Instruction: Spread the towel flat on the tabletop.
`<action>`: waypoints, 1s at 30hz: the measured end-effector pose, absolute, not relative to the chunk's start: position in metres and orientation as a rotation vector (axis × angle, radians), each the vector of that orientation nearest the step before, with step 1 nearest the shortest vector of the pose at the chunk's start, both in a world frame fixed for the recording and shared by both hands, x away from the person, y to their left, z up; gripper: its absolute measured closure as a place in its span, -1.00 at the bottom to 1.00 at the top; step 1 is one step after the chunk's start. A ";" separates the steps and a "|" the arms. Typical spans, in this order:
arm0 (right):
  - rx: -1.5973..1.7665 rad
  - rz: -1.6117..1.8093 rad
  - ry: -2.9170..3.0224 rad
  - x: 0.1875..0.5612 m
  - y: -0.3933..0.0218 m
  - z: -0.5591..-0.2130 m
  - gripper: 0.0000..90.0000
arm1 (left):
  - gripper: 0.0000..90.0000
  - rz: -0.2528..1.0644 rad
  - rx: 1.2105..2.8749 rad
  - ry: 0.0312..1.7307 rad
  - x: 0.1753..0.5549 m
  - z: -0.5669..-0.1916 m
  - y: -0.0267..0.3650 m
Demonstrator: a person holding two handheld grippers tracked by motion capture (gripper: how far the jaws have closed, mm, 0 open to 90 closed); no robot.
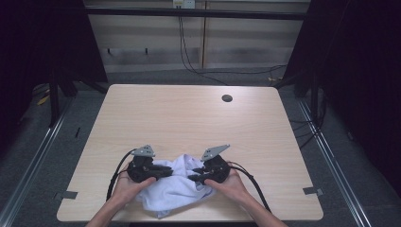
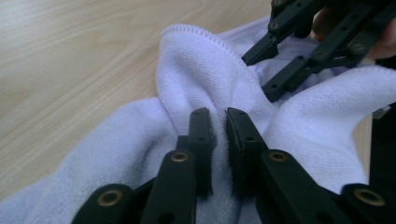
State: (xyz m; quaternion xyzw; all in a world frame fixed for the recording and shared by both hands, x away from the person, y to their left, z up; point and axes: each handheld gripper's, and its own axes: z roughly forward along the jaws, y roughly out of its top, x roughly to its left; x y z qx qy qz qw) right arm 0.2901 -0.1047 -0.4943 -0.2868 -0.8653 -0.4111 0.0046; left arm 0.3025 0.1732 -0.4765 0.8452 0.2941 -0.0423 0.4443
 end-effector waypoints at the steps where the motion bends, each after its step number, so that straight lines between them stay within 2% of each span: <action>1: -0.930 -1.297 -2.705 0.291 -0.105 -0.492 0.74 | 0.88 -0.095 2.081 0.732 0.302 -0.475 0.176; 6: -1.019 -1.399 -2.656 0.298 -0.120 -0.477 0.77 | 0.90 -0.090 1.972 0.719 0.299 -0.461 0.190; 9: -1.105 -1.454 -2.671 0.299 -0.138 -0.464 0.89 | 0.90 -0.061 1.929 0.726 0.297 -0.453 0.198; 15: -1.235 -1.521 -2.634 0.303 -0.168 -0.451 0.91 | 0.91 0.003 1.840 0.769 0.299 -0.439 0.221; 19: -1.335 -1.633 -2.605 0.308 -0.189 -0.422 0.91 | 0.91 0.062 1.775 0.774 0.299 -0.422 0.227; 23: -1.379 -1.652 -2.627 0.315 -0.193 -0.403 0.91 | 0.92 0.108 1.723 0.748 0.302 -0.399 0.217; 30: -1.486 -1.831 -2.559 0.338 -0.204 -0.346 0.90 | 0.92 0.248 1.656 0.749 0.330 -0.347 0.221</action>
